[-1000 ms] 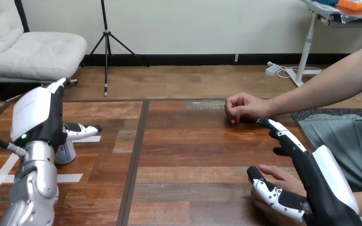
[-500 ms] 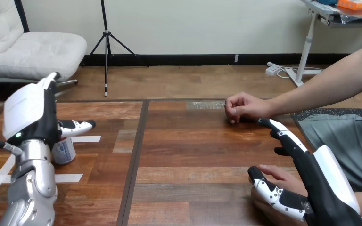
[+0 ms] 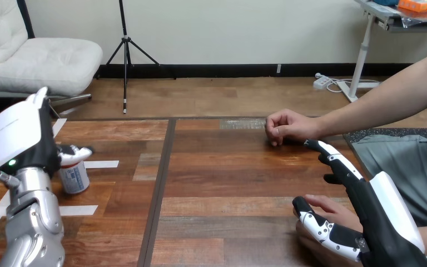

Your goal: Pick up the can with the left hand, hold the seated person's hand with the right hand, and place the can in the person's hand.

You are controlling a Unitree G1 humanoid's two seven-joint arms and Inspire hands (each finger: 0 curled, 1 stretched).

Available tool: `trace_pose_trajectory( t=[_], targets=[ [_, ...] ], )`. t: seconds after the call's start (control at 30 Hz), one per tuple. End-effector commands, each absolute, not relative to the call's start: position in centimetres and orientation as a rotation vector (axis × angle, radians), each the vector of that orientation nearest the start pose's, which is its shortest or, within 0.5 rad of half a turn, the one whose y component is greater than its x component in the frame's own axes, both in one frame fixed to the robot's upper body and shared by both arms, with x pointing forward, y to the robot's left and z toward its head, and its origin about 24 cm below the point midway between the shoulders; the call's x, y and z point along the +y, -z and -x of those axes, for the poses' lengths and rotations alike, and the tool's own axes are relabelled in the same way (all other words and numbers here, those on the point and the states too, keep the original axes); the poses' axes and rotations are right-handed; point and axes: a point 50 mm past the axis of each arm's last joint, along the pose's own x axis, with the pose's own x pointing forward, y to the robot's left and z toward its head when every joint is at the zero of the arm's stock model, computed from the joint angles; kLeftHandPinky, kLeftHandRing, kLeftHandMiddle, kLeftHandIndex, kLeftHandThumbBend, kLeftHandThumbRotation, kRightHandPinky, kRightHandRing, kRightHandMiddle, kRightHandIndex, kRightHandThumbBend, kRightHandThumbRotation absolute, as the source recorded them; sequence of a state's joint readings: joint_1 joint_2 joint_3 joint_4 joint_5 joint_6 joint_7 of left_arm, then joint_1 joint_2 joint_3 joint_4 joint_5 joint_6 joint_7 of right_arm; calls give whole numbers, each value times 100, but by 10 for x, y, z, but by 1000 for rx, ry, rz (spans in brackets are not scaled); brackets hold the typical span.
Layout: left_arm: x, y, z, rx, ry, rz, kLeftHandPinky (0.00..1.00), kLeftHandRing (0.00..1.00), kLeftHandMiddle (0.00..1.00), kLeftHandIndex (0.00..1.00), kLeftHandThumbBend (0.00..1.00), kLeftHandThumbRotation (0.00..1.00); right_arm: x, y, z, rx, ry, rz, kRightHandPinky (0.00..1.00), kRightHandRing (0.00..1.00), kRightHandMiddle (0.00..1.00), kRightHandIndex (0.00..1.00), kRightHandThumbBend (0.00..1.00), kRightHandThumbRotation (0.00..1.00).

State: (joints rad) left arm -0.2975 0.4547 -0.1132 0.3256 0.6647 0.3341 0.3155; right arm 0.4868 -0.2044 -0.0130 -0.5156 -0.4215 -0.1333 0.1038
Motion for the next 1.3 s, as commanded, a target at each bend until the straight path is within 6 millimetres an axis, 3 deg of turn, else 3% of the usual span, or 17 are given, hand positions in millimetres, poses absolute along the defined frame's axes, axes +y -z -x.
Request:
trace_pose_trajectory(
  t=[0.0, 0.7, 1.27],
  targets=[
    [254, -84, -316, 106, -443, -1246, 79, 88, 92, 90, 83, 17, -180, -95, -166, -214, -89, 664, 82, 92, 94, 90, 32, 0],
    [259, -81, -322, 188, -441, -1260, 81, 88, 91, 89, 83, 20, -180, -94, -166, -207, -95, 657, 83, 92, 94, 90, 33, 0],
    [261, -75, -325, 191, -407, -1219, 72, 84, 88, 86, 83, 18, -179, -95, -166, -208, -97, 669, 83, 92, 94, 90, 33, 0]
  ],
)
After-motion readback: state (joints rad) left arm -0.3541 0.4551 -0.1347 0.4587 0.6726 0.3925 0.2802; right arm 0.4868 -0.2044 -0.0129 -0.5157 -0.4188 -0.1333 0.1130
